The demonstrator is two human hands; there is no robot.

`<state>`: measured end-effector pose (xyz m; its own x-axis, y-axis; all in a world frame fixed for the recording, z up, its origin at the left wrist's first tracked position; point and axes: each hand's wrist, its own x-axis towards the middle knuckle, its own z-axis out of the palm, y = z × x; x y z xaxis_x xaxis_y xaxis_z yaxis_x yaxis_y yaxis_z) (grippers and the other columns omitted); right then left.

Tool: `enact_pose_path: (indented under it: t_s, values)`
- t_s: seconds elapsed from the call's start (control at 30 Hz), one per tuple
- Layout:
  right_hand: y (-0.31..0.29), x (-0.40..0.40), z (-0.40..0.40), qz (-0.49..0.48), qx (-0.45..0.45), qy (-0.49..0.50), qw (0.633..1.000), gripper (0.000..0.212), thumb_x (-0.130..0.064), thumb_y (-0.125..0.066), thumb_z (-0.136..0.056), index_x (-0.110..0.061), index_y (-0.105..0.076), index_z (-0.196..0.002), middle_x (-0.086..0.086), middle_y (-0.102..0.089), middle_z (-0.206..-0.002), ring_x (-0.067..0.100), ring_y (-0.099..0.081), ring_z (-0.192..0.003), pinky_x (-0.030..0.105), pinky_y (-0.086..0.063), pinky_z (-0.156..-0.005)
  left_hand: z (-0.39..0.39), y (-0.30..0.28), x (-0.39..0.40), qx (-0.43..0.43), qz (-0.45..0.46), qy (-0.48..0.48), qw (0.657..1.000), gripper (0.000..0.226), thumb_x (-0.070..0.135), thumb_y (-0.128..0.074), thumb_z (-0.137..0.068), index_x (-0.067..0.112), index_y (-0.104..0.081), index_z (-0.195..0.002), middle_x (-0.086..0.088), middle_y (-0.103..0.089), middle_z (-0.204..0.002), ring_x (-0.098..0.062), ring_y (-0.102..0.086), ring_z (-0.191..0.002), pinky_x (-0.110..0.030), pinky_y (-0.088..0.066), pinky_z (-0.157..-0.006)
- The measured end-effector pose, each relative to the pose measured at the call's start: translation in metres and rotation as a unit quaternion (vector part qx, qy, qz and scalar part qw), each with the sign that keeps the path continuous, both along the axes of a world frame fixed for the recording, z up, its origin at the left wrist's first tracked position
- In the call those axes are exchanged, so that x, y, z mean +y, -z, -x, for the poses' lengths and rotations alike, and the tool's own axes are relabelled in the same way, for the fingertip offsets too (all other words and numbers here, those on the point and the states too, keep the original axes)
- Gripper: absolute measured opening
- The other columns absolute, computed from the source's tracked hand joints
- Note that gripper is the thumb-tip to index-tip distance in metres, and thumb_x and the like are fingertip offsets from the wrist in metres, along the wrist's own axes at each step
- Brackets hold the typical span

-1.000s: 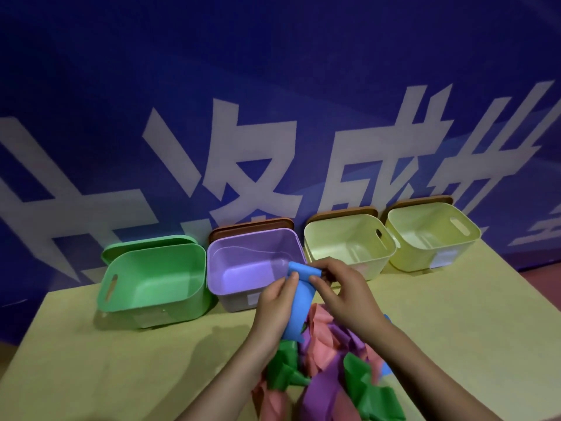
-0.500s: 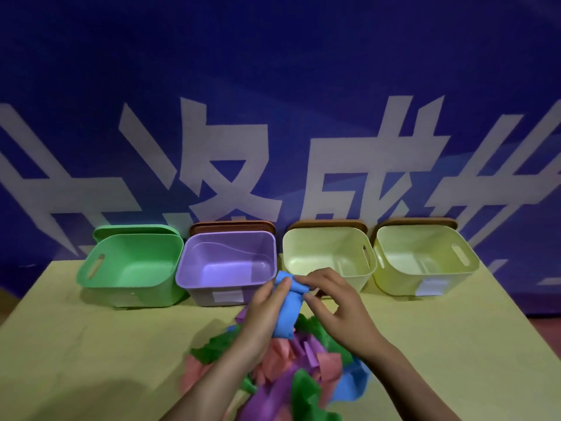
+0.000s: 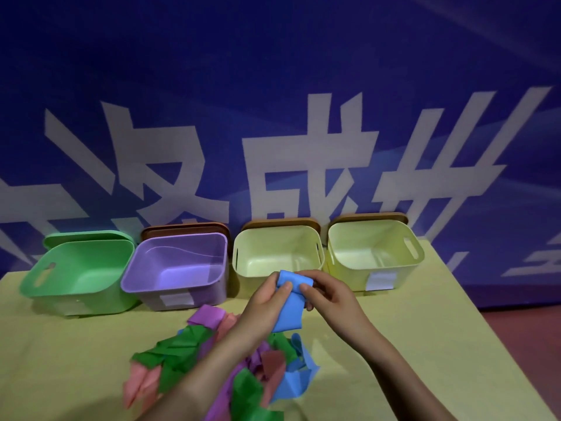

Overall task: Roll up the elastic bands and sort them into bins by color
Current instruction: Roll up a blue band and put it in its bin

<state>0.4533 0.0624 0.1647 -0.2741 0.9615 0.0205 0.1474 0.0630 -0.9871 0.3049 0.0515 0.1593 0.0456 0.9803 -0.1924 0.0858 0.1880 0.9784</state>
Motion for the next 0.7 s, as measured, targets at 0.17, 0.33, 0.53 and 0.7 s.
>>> enact_pose_path:
  t_s: [0.17,0.33,0.53,0.7]
  values:
    - [0.008,0.004,-0.025,-0.102,-0.087,0.015,0.991,0.018,-0.012,-0.059,-0.093,-0.029,-0.065,-0.098,-0.014,-0.064,-0.078,0.003,-0.057,-0.069,0.019,-0.047,-0.068,-0.021,0.008,0.007,0.087,0.019,-0.022,0.996,0.030,0.031,-0.051,-0.096,0.003,-0.058,-0.088,-0.010,-0.049,-0.075,-0.018,-0.046,-0.067,-0.032,-0.037,-0.062]
    - [0.016,0.006,-0.044,-0.228,-0.152,0.027,0.961,0.023,-0.033,-0.054,-0.092,-0.026,-0.066,-0.110,-0.017,-0.064,-0.088,0.008,-0.057,-0.076,0.014,-0.044,-0.070,-0.037,0.010,0.009,0.062,0.083,-0.031,0.994,0.033,0.042,-0.054,-0.093,0.010,-0.059,-0.085,-0.010,-0.041,-0.066,-0.018,-0.038,-0.050,-0.021,-0.028,-0.043]
    - [0.015,0.009,-0.057,-0.298,-0.175,0.009,0.938,0.031,-0.029,-0.053,-0.093,-0.020,-0.066,-0.119,-0.018,-0.059,-0.087,-0.003,-0.054,-0.078,0.009,-0.040,-0.073,-0.045,0.003,0.000,-0.112,0.094,-0.023,0.989,0.020,0.022,-0.054,-0.096,0.004,-0.062,-0.096,-0.001,-0.038,-0.059,-0.011,-0.033,-0.046,-0.019,-0.024,-0.039]
    - [0.014,0.012,-0.059,-0.335,-0.211,-0.008,0.918,0.033,-0.025,-0.049,-0.093,-0.018,-0.066,-0.121,-0.004,-0.062,-0.094,0.006,-0.056,-0.086,0.010,-0.040,-0.077,-0.055,-0.004,-0.001,-0.171,0.093,-0.068,0.978,0.014,0.011,-0.041,-0.096,0.005,-0.050,-0.086,-0.003,-0.033,-0.061,-0.011,-0.026,-0.044,-0.023,-0.019,-0.044]
